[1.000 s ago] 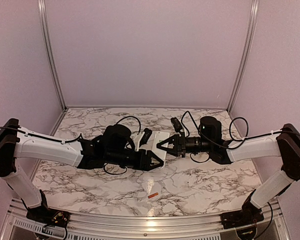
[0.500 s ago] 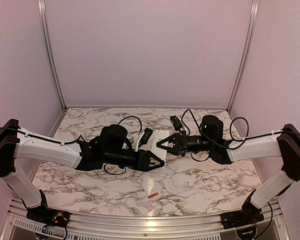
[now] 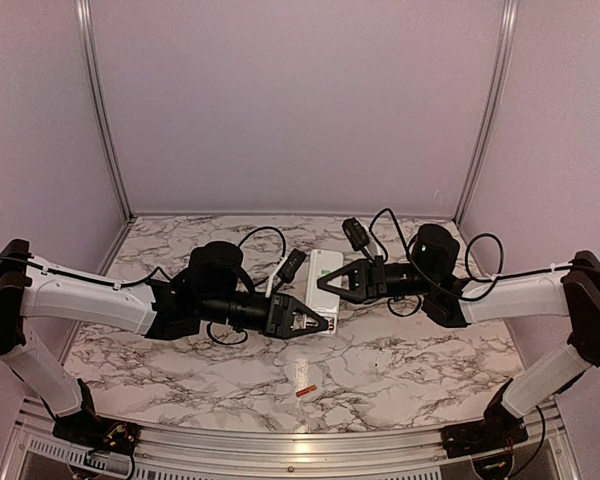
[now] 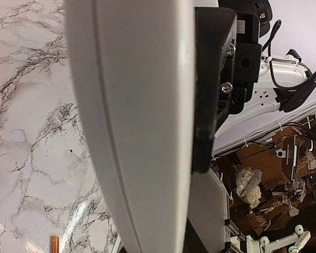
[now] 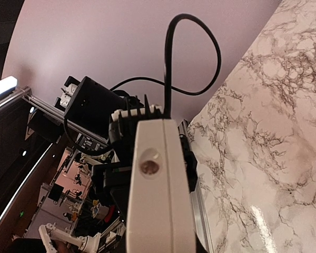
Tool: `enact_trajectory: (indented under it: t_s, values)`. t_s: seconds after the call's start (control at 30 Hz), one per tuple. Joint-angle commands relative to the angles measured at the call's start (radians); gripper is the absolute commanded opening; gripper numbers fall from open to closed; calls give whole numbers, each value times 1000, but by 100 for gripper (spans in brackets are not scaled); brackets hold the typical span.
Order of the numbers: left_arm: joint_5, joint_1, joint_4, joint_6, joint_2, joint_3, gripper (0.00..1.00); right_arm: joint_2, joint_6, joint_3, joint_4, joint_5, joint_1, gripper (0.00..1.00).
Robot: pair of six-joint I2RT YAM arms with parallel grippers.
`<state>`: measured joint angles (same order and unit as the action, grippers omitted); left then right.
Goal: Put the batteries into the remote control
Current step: Load the battery into the battery compartment.
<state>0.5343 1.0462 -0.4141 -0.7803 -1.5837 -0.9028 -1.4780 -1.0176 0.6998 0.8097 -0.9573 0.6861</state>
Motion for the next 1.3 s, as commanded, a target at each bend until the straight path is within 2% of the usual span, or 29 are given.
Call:
enact_trajectory:
  t_s: [0.0,0.2,0.3,0.4,0.7,0.8,0.93,1.0,1.13,1.27]
  values:
    - [-32,6,45,78,-9,16,21,11,-46,27,-95,82,13,0]
    - [-66,8,120,142,17,-23,41,5,5,31,-182,120,13,0]
    - [-63,8,122,151,23,-36,53,0,22,31,-202,131,13,0]
    - [-69,5,109,148,40,-32,61,-3,23,27,-193,130,13,0]
    - [-94,-8,76,95,29,-22,63,1,21,27,-172,128,14,0]
    - [-101,-38,90,127,66,2,66,8,28,25,-161,114,13,0]
    - [-193,-63,115,249,194,61,78,30,53,26,-167,99,13,0]
    - [-242,-63,162,334,247,67,81,34,68,30,-187,96,12,0]
    - [-323,-39,205,560,351,98,81,33,81,30,-207,102,13,0]
    - [-450,58,241,853,384,113,76,23,64,32,-227,119,13,0]
